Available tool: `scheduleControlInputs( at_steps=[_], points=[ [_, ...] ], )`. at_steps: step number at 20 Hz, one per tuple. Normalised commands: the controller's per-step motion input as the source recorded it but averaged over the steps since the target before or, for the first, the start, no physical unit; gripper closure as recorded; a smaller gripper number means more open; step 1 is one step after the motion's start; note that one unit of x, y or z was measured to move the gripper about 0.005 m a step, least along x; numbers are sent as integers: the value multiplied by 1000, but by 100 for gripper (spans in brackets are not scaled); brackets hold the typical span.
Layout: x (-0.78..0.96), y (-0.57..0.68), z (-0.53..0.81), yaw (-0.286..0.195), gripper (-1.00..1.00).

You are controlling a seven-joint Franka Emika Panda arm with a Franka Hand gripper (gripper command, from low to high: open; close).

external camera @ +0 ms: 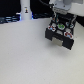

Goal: Open the kcup holder, insert the kcup into the holder, and close the kcup holder

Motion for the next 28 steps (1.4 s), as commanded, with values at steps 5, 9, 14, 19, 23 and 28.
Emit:
scheduleControlInputs(
  at_steps=[5,9,14,19,23,28],
  points=[
    [373,-320,483,115,-100],
    [495,-447,383,62,-100],
    [635,-475,286,20,-100],
    [667,-473,188,3,-100],
    [672,-431,111,8,-100],
    [739,-319,29,7,-100]
  ],
)
